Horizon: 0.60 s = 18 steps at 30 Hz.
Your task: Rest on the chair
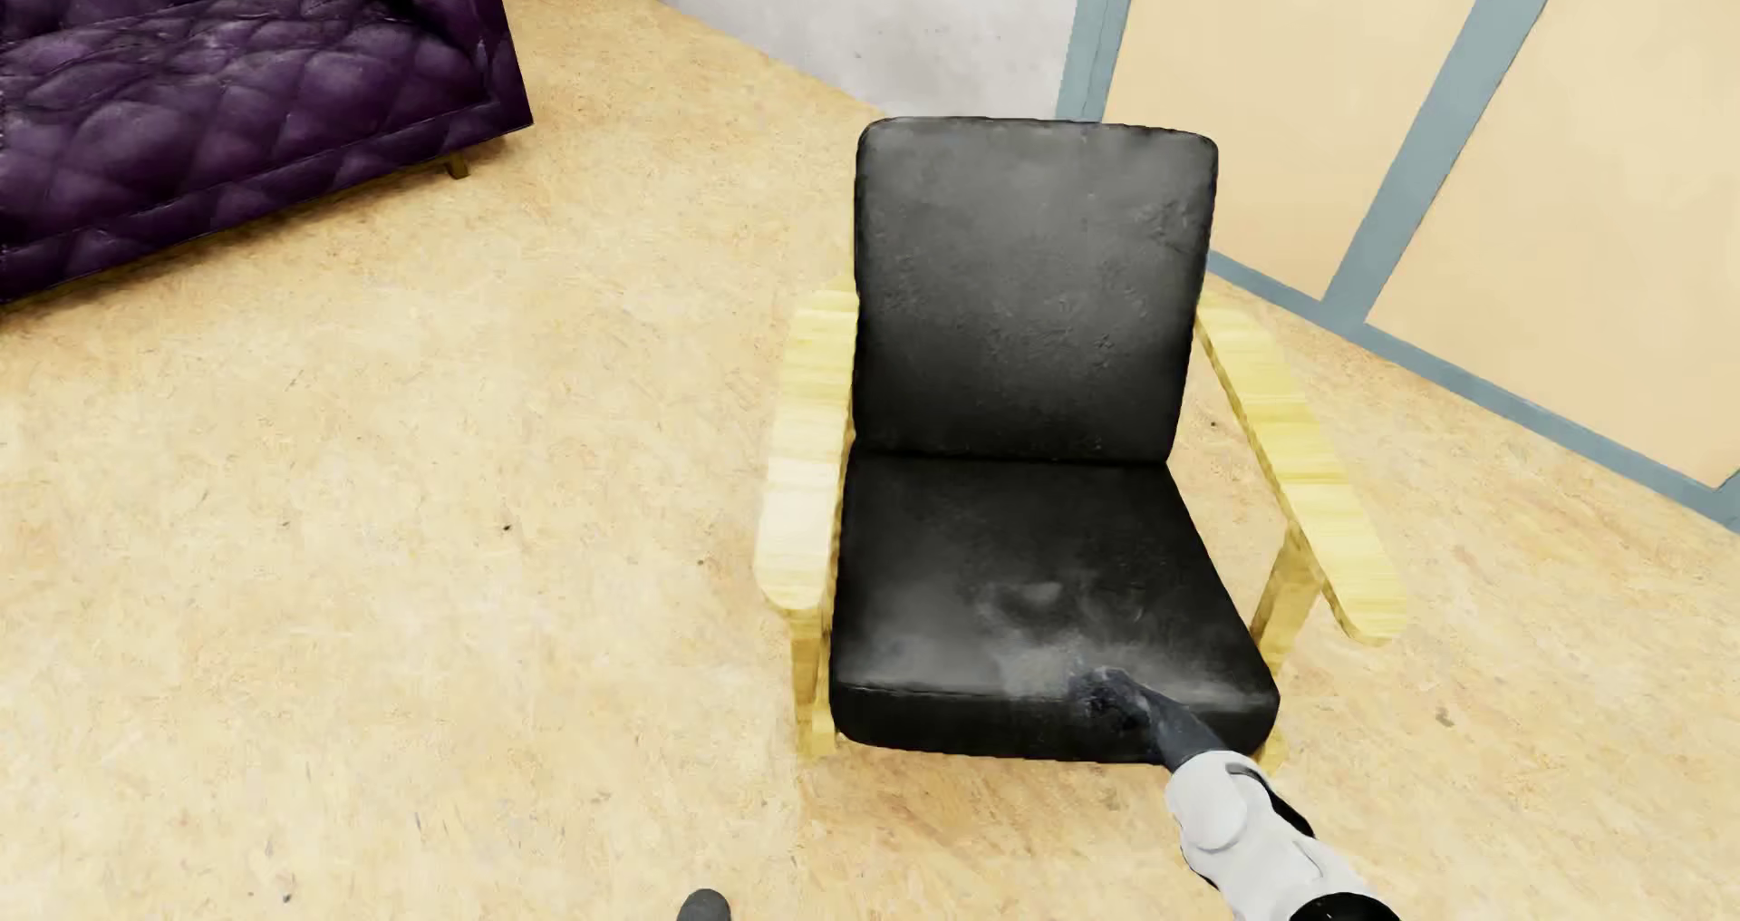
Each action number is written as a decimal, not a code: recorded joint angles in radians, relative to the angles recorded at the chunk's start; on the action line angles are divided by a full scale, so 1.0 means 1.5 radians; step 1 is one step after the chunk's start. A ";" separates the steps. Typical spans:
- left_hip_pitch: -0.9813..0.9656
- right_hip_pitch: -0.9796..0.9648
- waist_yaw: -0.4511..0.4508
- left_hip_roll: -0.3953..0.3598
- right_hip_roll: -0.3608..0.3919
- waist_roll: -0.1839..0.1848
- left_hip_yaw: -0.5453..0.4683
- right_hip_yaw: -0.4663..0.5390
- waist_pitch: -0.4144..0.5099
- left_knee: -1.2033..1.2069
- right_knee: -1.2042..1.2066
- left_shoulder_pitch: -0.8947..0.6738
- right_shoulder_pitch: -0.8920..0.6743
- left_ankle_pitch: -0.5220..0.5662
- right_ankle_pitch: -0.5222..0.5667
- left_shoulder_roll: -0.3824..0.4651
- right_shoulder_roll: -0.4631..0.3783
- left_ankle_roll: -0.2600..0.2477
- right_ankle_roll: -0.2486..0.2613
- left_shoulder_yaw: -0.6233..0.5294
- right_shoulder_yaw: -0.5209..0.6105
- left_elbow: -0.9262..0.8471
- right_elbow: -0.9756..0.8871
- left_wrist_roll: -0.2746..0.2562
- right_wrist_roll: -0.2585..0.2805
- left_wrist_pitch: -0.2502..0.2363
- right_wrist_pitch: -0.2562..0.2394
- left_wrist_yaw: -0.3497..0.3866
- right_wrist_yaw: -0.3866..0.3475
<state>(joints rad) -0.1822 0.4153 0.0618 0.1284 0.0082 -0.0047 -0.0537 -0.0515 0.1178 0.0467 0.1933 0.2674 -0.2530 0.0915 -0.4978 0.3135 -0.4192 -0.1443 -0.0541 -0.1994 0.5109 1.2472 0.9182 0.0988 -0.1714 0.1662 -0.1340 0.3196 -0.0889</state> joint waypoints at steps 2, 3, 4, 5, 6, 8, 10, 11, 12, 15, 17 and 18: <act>-0.006 0.037 0.007 0.006 -0.027 0.005 -0.034 0.013 0.002 0.086 0.054 0.031 0.004 0.058 -0.030 0.003 -0.002 -0.079 0.038 0.019 0.006 0.007 -0.040 -0.008 -0.012 -0.018 -0.007 -0.011 0.007; -0.016 0.016 0.005 0.001 -0.047 -0.004 -0.009 0.026 -0.006 0.145 0.125 0.030 0.015 0.054 -0.043 0.007 0.010 -0.062 0.043 0.027 -0.018 0.012 -0.051 0.006 -0.043 -0.013 0.005 -0.017 0.019; 0.016 -0.007 0.001 -0.007 -0.067 -0.010 0.004 0.036 0.008 0.170 0.229 0.015 0.028 0.011 -0.012 0.009 0.024 -0.053 0.068 0.019 -0.038 0.023 -0.037 0.034 -0.037 -0.024 -0.014 -0.009 0.017; 0.074 -0.063 -0.014 -0.003 -0.091 -0.003 0.030 0.042 0.020 0.158 0.381 0.001 0.037 -0.015 0.047 -0.001 0.038 -0.041 0.106 0.023 -0.033 0.023 0.004 0.049 -0.049 -0.034 -0.013 -0.013 0.008; 0.103 -0.146 -0.034 -0.006 -0.107 0.001 0.031 0.065 0.015 0.141 0.523 -0.020 0.056 -0.031 0.096 -0.003 0.035 -0.024 0.134 0.008 -0.034 0.015 0.009 0.059 -0.035 -0.020 -0.013 -0.023 0.045; 0.164 -0.294 -0.063 -0.013 -0.108 0.007 0.072 0.061 0.030 0.121 0.714 -0.082 0.075 -0.063 0.094 0.023 0.053 0.021 0.059 -0.025 -0.061 -0.025 0.075 0.106 -0.083 -0.034 -0.001 -0.033 0.078; 0.243 -0.408 -0.091 -0.032 -0.102 0.011 0.095 0.066 0.057 0.060 0.725 -0.164 0.106 -0.090 0.071 0.056 0.072 0.040 0.083 -0.068 -0.096 -0.034 0.145 0.123 -0.106 -0.068 0.021 -0.036 0.053; 0.277 -0.449 -0.105 -0.039 -0.088 0.008 0.104 0.077 0.058 0.028 0.660 -0.194 0.131 -0.095 0.060 0.075 0.081 0.054 0.093 -0.099 -0.113 -0.041 0.172 0.111 -0.093 -0.051 0.025 -0.019 0.050; 0.319 -0.468 -0.117 -0.049 -0.072 0.006 0.112 0.083 0.063 -0.015 0.557 -0.226 0.145 -0.101 0.059 0.103 0.083 0.049 0.081 -0.107 -0.134 -0.052 0.202 0.098 -0.089 -0.075 0.031 -0.026 0.044; 0.399 -0.392 -0.122 -0.095 0.033 -0.023 0.155 -0.049 0.068 -0.012 0.194 -0.275 0.213 -0.167 0.191 0.179 0.062 0.075 -0.131 -0.117 -0.182 -0.075 0.222 0.068 -0.099 -0.104 0.040 -0.021 0.027; 0.409 -0.378 -0.109 -0.131 0.055 -0.023 0.135 -0.021 0.063 0.023 0.186 -0.279 0.238 -0.152 0.157 0.191 0.024 0.098 -0.183 -0.086 -0.188 -0.086 0.211 0.052 -0.091 -0.100 0.049 -0.010 0.033; 0.337 -0.350 -0.112 -0.108 0.064 0.004 0.117 0.014 0.065 0.199 0.163 -0.268 0.241 -0.163 0.173 0.169 0.003 0.075 -0.164 -0.087 -0.191 -0.093 0.212 0.026 -0.072 -0.091 0.047 0.019 0.026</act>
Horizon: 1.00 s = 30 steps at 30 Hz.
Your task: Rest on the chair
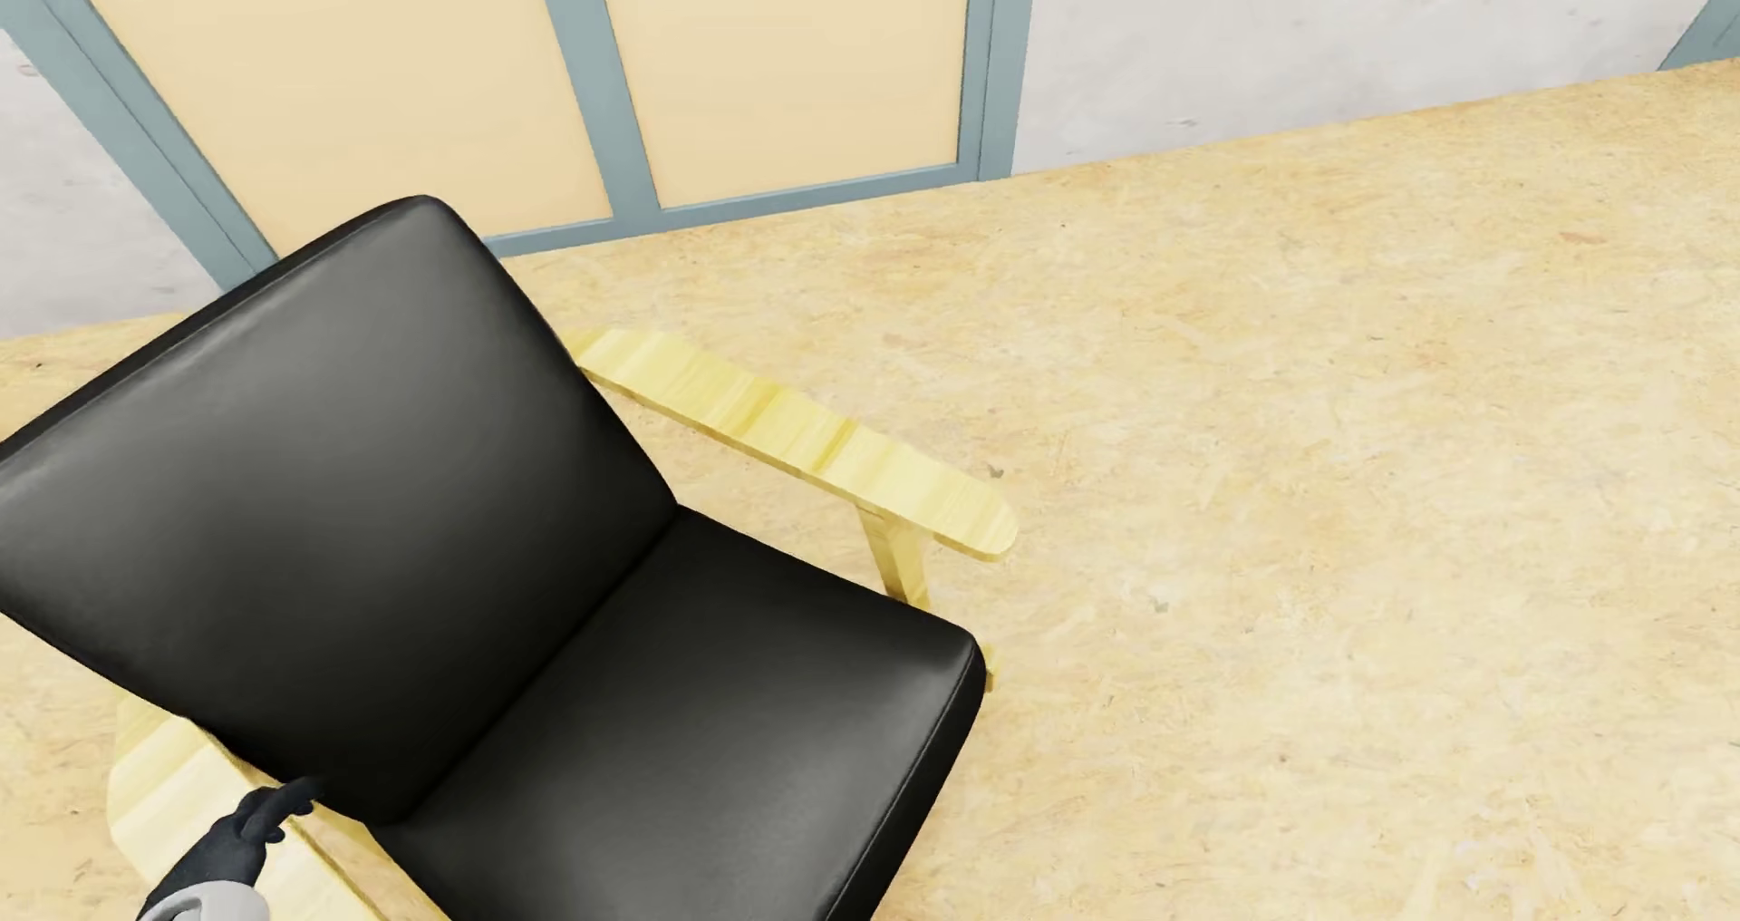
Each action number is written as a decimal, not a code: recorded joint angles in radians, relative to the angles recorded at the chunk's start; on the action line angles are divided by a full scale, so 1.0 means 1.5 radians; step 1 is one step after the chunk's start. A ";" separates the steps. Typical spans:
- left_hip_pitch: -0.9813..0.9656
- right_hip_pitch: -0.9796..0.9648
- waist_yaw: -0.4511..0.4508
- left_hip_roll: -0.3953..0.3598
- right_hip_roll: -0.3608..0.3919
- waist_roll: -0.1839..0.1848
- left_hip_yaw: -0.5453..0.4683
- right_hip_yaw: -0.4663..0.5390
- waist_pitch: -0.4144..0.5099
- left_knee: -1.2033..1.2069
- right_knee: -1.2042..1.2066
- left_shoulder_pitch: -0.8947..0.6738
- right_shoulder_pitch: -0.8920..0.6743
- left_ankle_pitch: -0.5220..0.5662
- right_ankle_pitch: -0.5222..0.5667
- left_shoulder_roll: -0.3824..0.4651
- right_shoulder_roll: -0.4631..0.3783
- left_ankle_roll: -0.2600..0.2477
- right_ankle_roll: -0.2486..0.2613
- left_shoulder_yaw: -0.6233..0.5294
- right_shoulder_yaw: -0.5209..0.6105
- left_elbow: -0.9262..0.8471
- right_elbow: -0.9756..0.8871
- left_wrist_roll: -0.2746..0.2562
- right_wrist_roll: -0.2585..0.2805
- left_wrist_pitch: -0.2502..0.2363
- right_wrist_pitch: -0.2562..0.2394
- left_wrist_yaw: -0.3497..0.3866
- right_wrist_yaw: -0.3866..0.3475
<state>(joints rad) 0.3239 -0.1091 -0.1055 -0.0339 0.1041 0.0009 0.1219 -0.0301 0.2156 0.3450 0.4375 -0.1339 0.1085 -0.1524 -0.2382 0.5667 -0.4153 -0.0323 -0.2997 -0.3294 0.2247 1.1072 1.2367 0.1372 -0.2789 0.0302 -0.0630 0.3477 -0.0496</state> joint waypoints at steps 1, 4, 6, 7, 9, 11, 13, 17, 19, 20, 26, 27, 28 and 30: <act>-0.076 0.056 0.008 0.041 0.017 0.006 -0.027 -0.006 0.011 0.202 -0.051 0.003 0.005 -0.005 -0.009 -0.015 -0.002 -0.073 -0.010 -0.014 -0.013 0.008 -0.005 -0.018 0.020 0.008 0.003 0.008 -0.002; -0.234 0.076 0.043 0.102 -0.008 -0.006 0.009 -0.012 0.022 0.535 -0.007 0.038 -0.045 -0.063 -0.095 -0.046 -0.017 -0.085 0.026 0.018 0.033 0.000 -0.019 0.004 0.031 0.004 -0.006 -0.022 -0.013; -0.303 0.090 0.058 0.087 -0.023 -0.003 -0.081 0.031 0.037 0.521 0.004 0.069 -0.100 -0.040 -0.106 -0.106 0.000 -0.059 0.063 0.005 0.056 0.002 -0.049 0.007 0.056 -0.005 -0.018 -0.009 -0.035; -0.336 0.083 0.064 0.091 -0.029 0.000 -0.110 0.043 0.033 0.467 0.000 0.068 -0.123 -0.055 -0.117 -0.129 0.009 -0.039 0.078 0.001 0.077 0.015 -0.090 0.008 0.058 0.001 -0.040 -0.023 -0.034; -0.316 0.048 0.067 0.088 -0.054 -0.002 -0.144 0.062 0.021 0.226 0.013 0.109 -0.138 -0.043 -0.118 -0.170 0.026 -0.017 0.137 -0.006 0.144 -0.007 -0.175 0.042 0.035 0.001 -0.052 -0.034 -0.013; -0.311 -0.005 0.051 0.105 -0.031 0.015 -0.225 0.115 0.005 0.083 0.016 0.116 -0.166 -0.003 -0.110 -0.183 0.047 -0.057 0.167 -0.019 0.195 -0.030 -0.234 0.031 0.006 0.048 -0.073 0.005 0.063; -0.287 -0.067 0.044 0.137 -0.008 0.004 -0.173 0.177 0.052 0.090 0.031 0.089 -0.222 -0.058 -0.056 -0.168 0.067 -0.100 0.190 -0.010 0.252 -0.044 -0.271 0.049 -0.014 0.030 -0.086 0.013 0.067; -0.365 -0.199 0.028 0.094 -0.069 -0.011 -0.125 0.154 0.101 0.189 0.201 0.072 -0.213 -0.091 -0.121 -0.138 0.088 -0.030 0.176 -0.029 0.225 -0.090 -0.288 0.074 -0.025 0.031 -0.030 0.028 -0.014; -0.430 -0.224 0.042 0.102 -0.111 -0.009 -0.102 0.136 0.120 0.273 0.307 0.061 -0.197 -0.088 -0.145 -0.152 0.061 -0.002 0.187 0.001 0.233 -0.086 -0.275 0.056 -0.028 0.053 -0.009 0.071 -0.061; -0.470 -0.226 0.046 0.112 -0.129 -0.012 -0.106 0.116 0.134 0.335 0.336 0.062 -0.202 -0.113 -0.151 -0.154 0.055 0.008 0.193 0.025 0.226 -0.091 -0.252 0.056 -0.041 0.056 0.001 0.072 -0.055; -0.799 -0.504 0.059 0.156 -0.203 -0.034 -0.161 0.089 0.248 0.738 0.588 0.030 -0.271 -0.213 -0.267 -0.071 -0.012 -0.018 0.278 0.040 0.142 -0.177 -0.229 0.116 0.030 0.020 0.026 -0.014 -0.067; -0.834 -0.555 0.061 0.156 -0.213 -0.037 -0.167 0.102 0.280 0.801 0.656 0.007 -0.290 -0.232 -0.280 -0.064 -0.024 -0.020 0.295 0.029 0.140 -0.177 -0.217 0.111 0.042 0.015 0.021 -0.014 -0.083; -0.861 -0.601 0.060 0.163 -0.215 -0.040 -0.170 0.133 0.301 0.858 0.713 -0.004 -0.299 -0.249 -0.289 -0.057 -0.035 -0.031 0.315 0.028 0.147 -0.186 -0.213 0.108 0.054 0.019 0.028 -0.008 -0.096; -0.906 -0.668 0.056 0.167 -0.200 -0.040 -0.191 0.155 0.339 0.955 0.807 -0.018 -0.320 -0.288 -0.297 -0.044 -0.042 -0.033 0.321 0.032 0.147 -0.199 -0.210 0.101 0.058 0.037 0.031 0.018 -0.086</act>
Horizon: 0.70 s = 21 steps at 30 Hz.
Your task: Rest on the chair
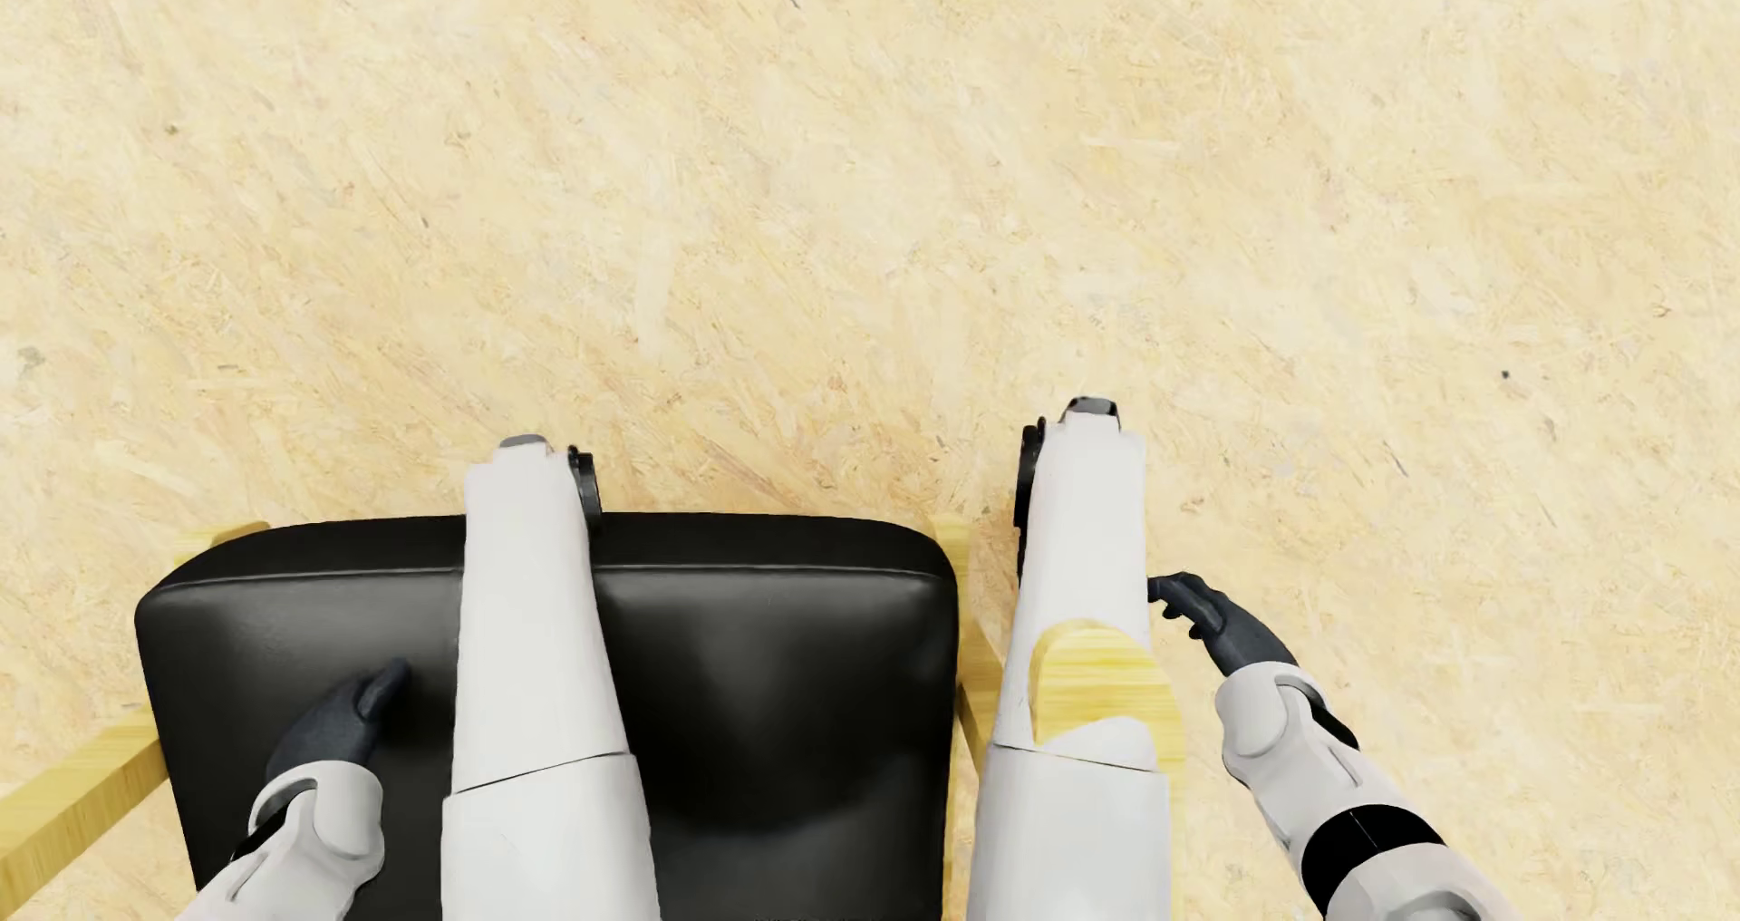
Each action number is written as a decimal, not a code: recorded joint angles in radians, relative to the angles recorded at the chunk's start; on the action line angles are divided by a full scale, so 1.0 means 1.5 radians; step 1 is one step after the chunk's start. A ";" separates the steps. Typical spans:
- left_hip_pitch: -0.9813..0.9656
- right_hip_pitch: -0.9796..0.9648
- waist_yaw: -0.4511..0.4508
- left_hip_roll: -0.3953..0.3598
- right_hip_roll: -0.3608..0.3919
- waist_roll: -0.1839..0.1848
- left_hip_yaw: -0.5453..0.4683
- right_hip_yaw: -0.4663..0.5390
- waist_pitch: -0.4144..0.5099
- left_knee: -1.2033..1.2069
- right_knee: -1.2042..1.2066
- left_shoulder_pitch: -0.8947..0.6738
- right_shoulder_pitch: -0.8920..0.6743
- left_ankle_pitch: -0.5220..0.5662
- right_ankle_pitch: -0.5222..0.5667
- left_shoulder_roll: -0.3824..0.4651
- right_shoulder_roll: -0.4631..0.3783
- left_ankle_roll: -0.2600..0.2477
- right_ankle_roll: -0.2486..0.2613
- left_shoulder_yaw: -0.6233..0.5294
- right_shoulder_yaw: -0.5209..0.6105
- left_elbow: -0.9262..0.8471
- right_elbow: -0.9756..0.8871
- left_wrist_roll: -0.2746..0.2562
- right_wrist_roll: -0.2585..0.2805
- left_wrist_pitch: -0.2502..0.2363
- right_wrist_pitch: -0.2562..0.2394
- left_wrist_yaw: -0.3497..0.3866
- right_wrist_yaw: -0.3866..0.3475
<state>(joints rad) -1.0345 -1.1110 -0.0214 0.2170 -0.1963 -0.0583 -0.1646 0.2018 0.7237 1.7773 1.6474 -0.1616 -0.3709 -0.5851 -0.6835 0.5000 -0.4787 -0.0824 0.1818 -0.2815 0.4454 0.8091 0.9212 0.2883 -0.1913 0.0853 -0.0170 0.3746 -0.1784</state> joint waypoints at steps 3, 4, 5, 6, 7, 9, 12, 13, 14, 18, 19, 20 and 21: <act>-0.025 -0.047 -0.007 -0.001 0.001 0.003 -0.018 0.039 0.037 0.092 0.097 -0.030 0.012 -0.025 -0.004 0.017 -0.002 -0.036 0.012 -0.033 -0.023 -0.007 -0.034 -0.013 0.002 0.012 -0.005 0.055 0.009; -0.011 -0.039 -0.009 0.005 0.000 0.002 -0.019 0.039 0.048 0.104 0.102 -0.045 0.013 -0.036 0.003 0.021 0.010 -0.037 0.017 -0.024 -0.022 -0.005 -0.032 -0.013 0.004 0.014 -0.012 0.029 0.010; 0.001 -0.028 -0.009 0.020 -0.001 0.003 -0.015 0.036 0.054 0.109 0.106 -0.053 0.020 -0.029 0.012 0.017 0.024 -0.042 0.026 -0.017 -0.019 -0.004 -0.020 -0.018 0.003 0.022 -0.019 0.046 0.001; 0.017 -0.010 -0.004 0.028 -0.002 0.000 -0.012 0.031 0.058 0.113 0.103 -0.060 0.030 -0.029 0.015 0.010 0.036 -0.045 0.029 -0.017 -0.026 0.004 -0.011 -0.022 -0.001 0.027 -0.013 0.054 -0.005; 0.028 0.005 -0.002 0.025 -0.013 0.002 -0.011 0.025 0.056 0.121 0.110 -0.058 0.050 -0.033 0.013 0.009 0.043 -0.041 0.037 -0.026 -0.028 0.007 -0.021 -0.026 0.003 0.023 -0.022 0.051 -0.016; 0.055 0.036 -0.001 0.020 -0.024 0.003 -0.013 0.019 0.048 0.136 0.125 -0.054 0.075 -0.030 0.002 0.006 0.060 -0.032 0.042 -0.041 -0.050 0.024 -0.005 -0.011 -0.033 0.023 -0.015 0.037 0.027; 0.096 0.089 0.000 0.019 -0.040 0.005 -0.011 0.008 0.036 0.147 0.129 -0.059 0.097 -0.045 -0.022 -0.020 0.102 -0.020 0.051 -0.081 -0.040 0.095 0.061 -0.030 -0.038 0.030 -0.001 0.044 -0.004; 0.100 0.099 0.004 0.020 -0.046 0.006 -0.007 0.005 0.029 0.147 0.126 -0.070 0.098 -0.050 -0.027 -0.035 0.113 -0.016 0.054 -0.094 -0.044 0.130 0.084 -0.036 -0.022 0.024 -0.035 0.037 -0.010; 0.101 0.103 0.004 0.021 -0.050 0.008 -0.008 0.006 0.021 0.148 0.127 -0.074 0.092 -0.053 -0.031 -0.044 0.131 -0.017 0.055 -0.096 -0.060 0.146 0.110 -0.043 0.024 0.025 -0.021 0.032 -0.022; 0.128 0.134 0.005 0.012 -0.057 0.012 0.001 0.005 0.020 0.143 0.128 -0.070 0.095 -0.043 -0.028 -0.070 0.125 -0.016 0.070 -0.099 -0.058 0.171 0.120 -0.050 0.033 0.041 -0.011 0.050 -0.061; 0.134 0.141 0.006 0.008 -0.056 0.011 0.001 0.003 0.017 0.141 0.128 -0.067 0.103 -0.044 -0.029 -0.071 0.116 -0.009 0.065 -0.104 -0.045 0.174 0.101 -0.050 0.009 0.040 -0.009 0.048 -0.064; 0.140 0.147 0.008 0.003 -0.054 0.010 -0.002 0.004 0.018 0.142 0.128 -0.063 0.107 -0.045 -0.026 -0.076 0.115 -0.009 0.065 -0.105 -0.045 0.177 0.090 -0.043 -0.013 0.042 -0.001 0.049 -0.040; 0.142 0.151 0.009 -0.003 -0.050 0.007 -0.004 0.005 0.020 0.143 0.127 -0.063 0.103 -0.046 -0.026 -0.077 0.119 -0.008 0.063 -0.101 -0.045 0.182 0.094 -0.040 -0.024 0.030 -0.002 0.045 -0.045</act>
